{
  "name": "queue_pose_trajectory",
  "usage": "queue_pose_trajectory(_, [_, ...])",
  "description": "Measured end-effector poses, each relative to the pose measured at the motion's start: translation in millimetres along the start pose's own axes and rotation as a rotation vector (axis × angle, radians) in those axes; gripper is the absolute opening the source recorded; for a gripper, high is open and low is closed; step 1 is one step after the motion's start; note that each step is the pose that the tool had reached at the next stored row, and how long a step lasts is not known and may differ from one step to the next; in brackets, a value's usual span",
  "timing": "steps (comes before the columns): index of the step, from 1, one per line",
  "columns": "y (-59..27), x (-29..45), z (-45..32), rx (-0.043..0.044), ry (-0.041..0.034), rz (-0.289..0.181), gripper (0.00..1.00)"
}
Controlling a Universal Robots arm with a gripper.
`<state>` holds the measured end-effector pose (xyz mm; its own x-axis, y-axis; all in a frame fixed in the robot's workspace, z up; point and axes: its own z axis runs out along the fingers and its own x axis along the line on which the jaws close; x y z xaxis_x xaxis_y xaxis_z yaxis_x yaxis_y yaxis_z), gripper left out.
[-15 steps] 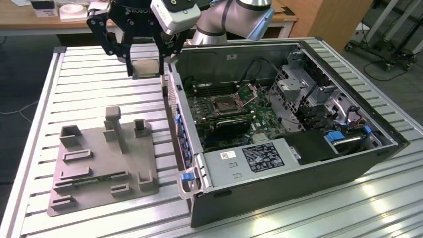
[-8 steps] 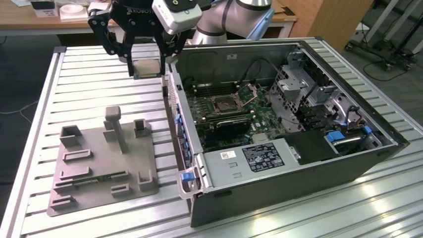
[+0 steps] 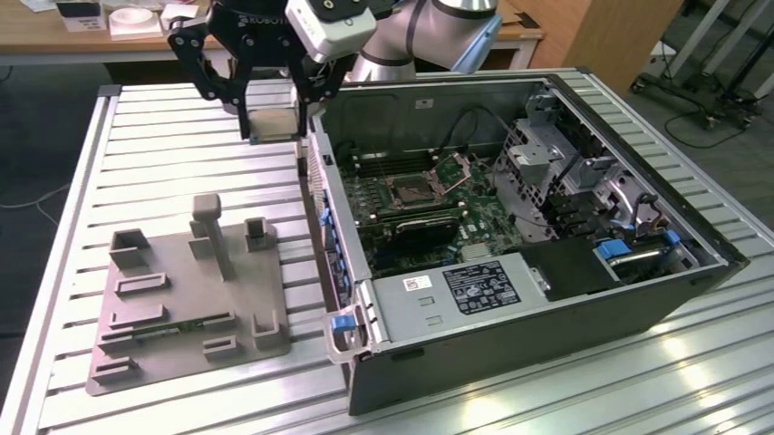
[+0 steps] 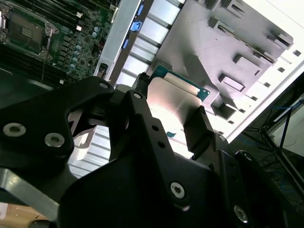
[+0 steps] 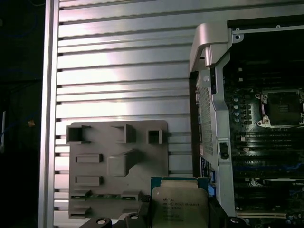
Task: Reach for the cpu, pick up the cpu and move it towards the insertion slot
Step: 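Pick up the cpu and move it towards the insertion slot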
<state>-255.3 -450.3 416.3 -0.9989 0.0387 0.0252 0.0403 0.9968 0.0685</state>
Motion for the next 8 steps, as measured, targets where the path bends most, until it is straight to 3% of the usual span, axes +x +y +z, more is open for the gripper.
queue_pose_trajectory(8, [0.1,-2.2,0.0,0.0000,0.0000,0.000,0.54])
